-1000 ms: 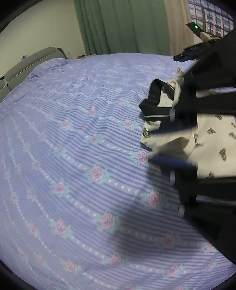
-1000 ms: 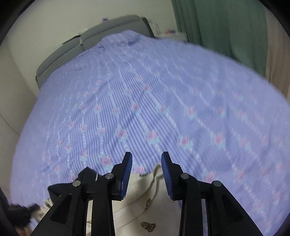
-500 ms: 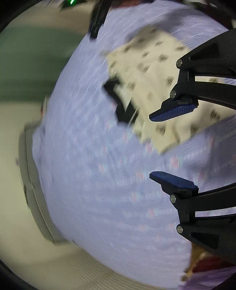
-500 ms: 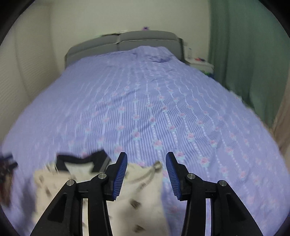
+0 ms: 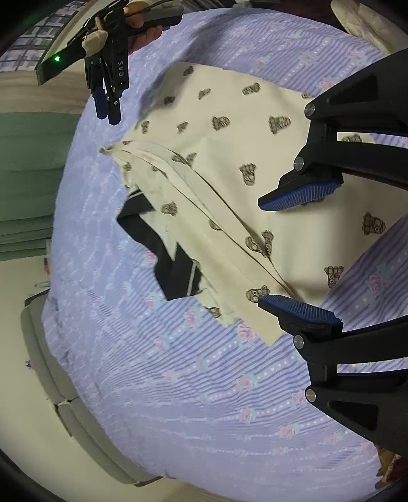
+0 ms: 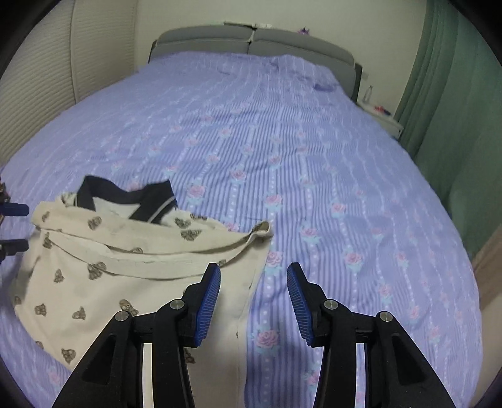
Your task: Fold small clothes
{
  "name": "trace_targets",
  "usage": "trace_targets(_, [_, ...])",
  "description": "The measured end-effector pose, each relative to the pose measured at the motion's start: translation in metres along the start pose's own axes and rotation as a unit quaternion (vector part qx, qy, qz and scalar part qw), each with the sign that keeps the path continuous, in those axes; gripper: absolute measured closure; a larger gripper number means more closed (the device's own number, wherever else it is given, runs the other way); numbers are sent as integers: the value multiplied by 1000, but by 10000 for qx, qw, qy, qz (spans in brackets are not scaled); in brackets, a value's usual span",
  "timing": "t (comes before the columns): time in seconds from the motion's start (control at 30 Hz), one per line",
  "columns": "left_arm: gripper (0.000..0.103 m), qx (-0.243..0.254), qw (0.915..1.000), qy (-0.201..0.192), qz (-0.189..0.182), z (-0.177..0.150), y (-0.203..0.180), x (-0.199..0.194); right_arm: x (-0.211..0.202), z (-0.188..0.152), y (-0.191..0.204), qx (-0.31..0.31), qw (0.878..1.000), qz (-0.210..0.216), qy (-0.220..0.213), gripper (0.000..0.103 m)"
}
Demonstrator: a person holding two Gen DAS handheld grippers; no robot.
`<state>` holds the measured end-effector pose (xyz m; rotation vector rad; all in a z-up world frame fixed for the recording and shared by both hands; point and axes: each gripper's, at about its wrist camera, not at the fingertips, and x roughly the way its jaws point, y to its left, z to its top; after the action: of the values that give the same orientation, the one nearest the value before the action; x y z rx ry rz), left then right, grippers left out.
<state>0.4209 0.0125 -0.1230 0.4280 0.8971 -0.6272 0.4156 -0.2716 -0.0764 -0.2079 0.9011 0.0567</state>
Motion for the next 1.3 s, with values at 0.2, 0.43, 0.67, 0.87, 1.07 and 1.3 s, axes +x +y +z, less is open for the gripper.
trace_targets(0.2, [48,65,9998,98,-129,3,3,14,10,-12,12,-95,9996,243,108,58])
trace_targets(0.43, [48,224,9992,320,5,9,1,39,18,-20,36,-679,9950,711,171,58])
trace_targets(0.67, [49,51,9990,348,267,18,15,49,37,-15,67,-1470,9884,339,156,58])
trace_targets(0.87, [49,-470,9973,265,502,24,45,49,49,7,52,-1108,9938,81,21,58])
trace_targets(1.07, [51,-542,9964,234,605,28,51,50,62,15,37,-917,9953,143,270,58])
trace_targets(1.3, [56,-1273,9893,173,687,43,75,62,61,27,19,-551,9981,-256,103,58])
